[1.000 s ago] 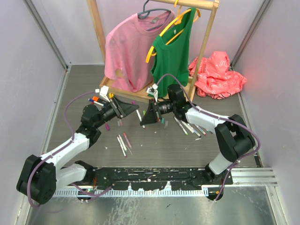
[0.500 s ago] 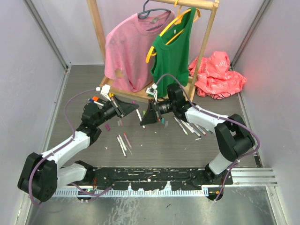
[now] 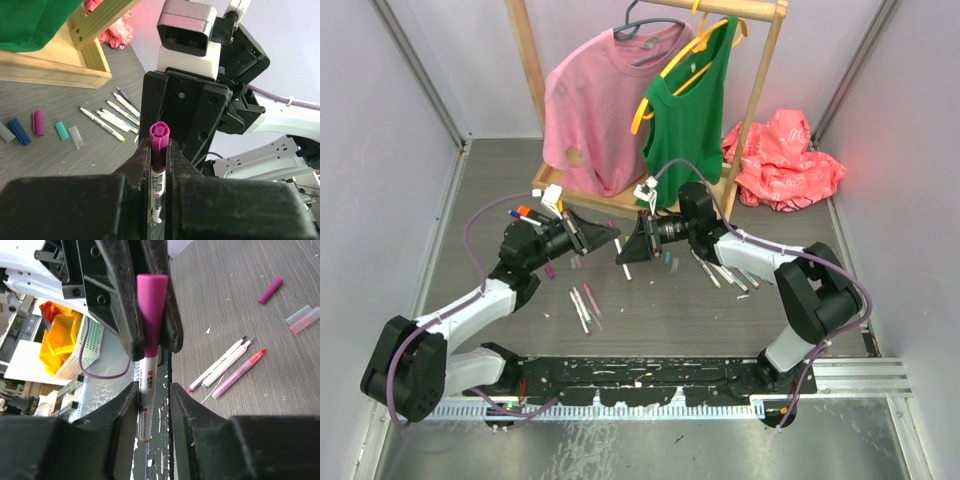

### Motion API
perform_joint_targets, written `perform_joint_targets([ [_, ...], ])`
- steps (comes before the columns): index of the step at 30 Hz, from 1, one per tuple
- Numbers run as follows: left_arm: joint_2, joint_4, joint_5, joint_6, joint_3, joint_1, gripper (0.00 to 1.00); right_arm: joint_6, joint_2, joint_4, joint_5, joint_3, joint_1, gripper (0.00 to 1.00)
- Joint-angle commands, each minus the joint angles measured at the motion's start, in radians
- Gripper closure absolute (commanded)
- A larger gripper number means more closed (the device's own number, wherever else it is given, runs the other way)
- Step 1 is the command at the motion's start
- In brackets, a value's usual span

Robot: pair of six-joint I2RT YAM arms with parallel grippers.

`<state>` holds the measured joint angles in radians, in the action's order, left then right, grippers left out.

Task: Open the pen caps
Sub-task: Open the pen cap from the pen.

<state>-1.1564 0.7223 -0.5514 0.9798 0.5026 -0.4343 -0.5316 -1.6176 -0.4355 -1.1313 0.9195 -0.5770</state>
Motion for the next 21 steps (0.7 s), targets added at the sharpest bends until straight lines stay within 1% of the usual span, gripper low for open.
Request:
perform_joint_targets([
  [1, -0.002, 0.1, -0.019, -0.014, -0.005, -0.006, 1.0, -0.038, -0.006, -0.077, 0.033, 0.002, -0.003, 0.71],
  [6, 0.003, 0.083, -0.006, -0.056, 0.018, 0.007, 1.0, -0.043, -0.015, -0.074, 0.026, 0.008, -0.004, 0.93],
  [8, 0.011, 0.058, -0.005, -0.071, 0.048, 0.037, 1.0, -0.052, -0.021, -0.074, 0.018, 0.008, -0.006, 0.99],
  [10, 0.015, 0.039, -0.004, -0.079, 0.084, 0.09, 1.0, -0.059, -0.029, -0.074, 0.005, 0.012, -0.01, 0.99],
  [12, 0.016, 0.03, -0.004, -0.073, 0.123, 0.165, 1.0, -0.067, -0.035, -0.074, -0.006, 0.014, -0.015, 0.99],
  [18, 0.001, 0.05, -0.028, -0.007, 0.223, 0.368, 1.0, -0.071, -0.056, -0.079, -0.009, 0.012, -0.054, 0.99],
  [21, 0.012, 0.05, -0.028, -0.001, 0.23, 0.41, 1.0, -0.068, -0.077, -0.067, -0.001, 0.014, -0.071, 0.99],
])
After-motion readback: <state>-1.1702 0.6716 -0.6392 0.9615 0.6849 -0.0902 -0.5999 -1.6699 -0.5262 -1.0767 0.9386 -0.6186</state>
